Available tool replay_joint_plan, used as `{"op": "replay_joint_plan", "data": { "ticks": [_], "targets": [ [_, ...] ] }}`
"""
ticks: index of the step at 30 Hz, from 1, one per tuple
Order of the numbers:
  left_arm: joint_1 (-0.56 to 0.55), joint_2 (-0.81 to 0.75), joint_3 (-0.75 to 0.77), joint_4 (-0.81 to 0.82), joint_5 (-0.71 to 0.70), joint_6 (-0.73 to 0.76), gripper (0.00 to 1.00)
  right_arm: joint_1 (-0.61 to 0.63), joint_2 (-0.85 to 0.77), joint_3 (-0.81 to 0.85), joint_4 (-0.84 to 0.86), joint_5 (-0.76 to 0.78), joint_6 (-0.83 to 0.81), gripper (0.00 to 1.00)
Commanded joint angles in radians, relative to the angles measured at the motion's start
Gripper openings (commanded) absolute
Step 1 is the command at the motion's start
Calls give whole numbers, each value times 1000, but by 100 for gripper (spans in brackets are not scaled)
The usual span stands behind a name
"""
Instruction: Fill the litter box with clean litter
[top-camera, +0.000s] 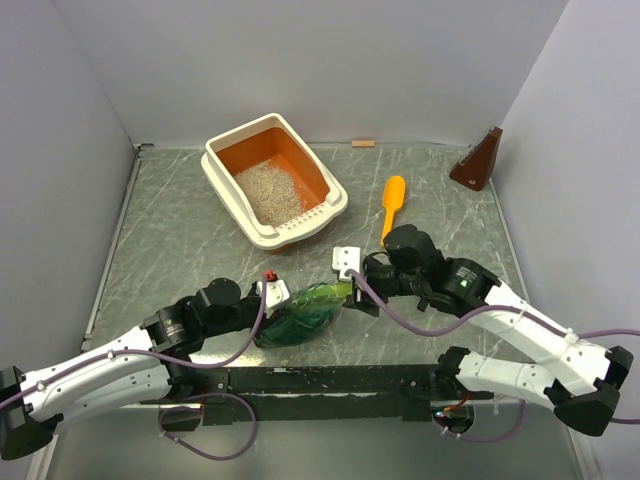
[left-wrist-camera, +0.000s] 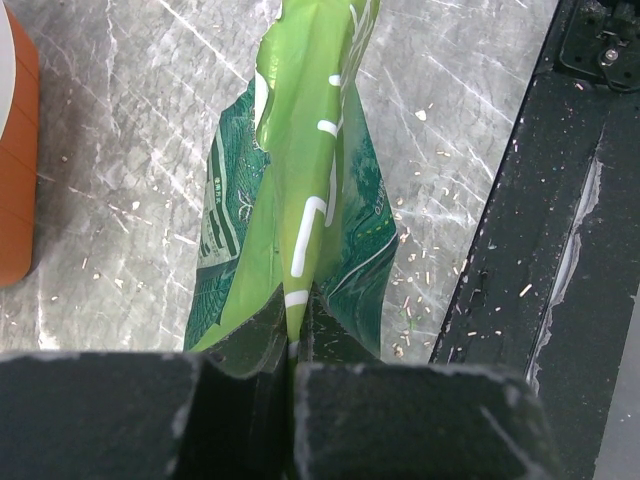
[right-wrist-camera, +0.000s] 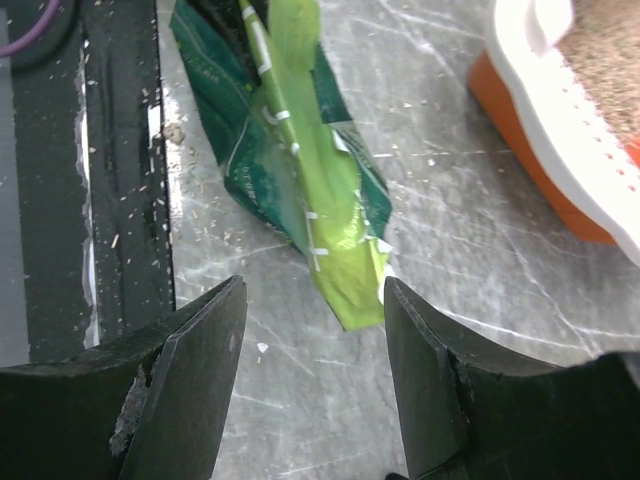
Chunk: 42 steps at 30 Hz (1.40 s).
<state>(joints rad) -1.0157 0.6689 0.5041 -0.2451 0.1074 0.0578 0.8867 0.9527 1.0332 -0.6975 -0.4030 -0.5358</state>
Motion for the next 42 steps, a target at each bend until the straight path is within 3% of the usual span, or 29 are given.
{"op": "replay_joint_plan", "data": {
  "ticks": [1,19,31,34,36,38,39,42],
  "targets": [
    [2,-25,13,70,0,-27,1,12,26,-13,35,-16,3,64],
    [2,-45,8,70,-12,-36,1,11,129,-85,185,-71,-3,64],
    [2,-69,7,66,-51,-36,1,12,202,-94,173,-37,-15,59],
    [2,-84,14,55,-57,-18,2,11,239,-82,155,-59,-13,50],
    [2,-98,20,55,-34,-4,12,9,264,-70,141,-69,-12,33],
    [2,-106,25,55,0,13,23,6,284,-62,135,-79,-9,6],
    [2,-109,30,52,20,20,29,6,287,-59,136,-82,-6,0],
    [2,-88,53,47,110,45,43,8,288,-50,132,-99,-7,0]
  ]
}}
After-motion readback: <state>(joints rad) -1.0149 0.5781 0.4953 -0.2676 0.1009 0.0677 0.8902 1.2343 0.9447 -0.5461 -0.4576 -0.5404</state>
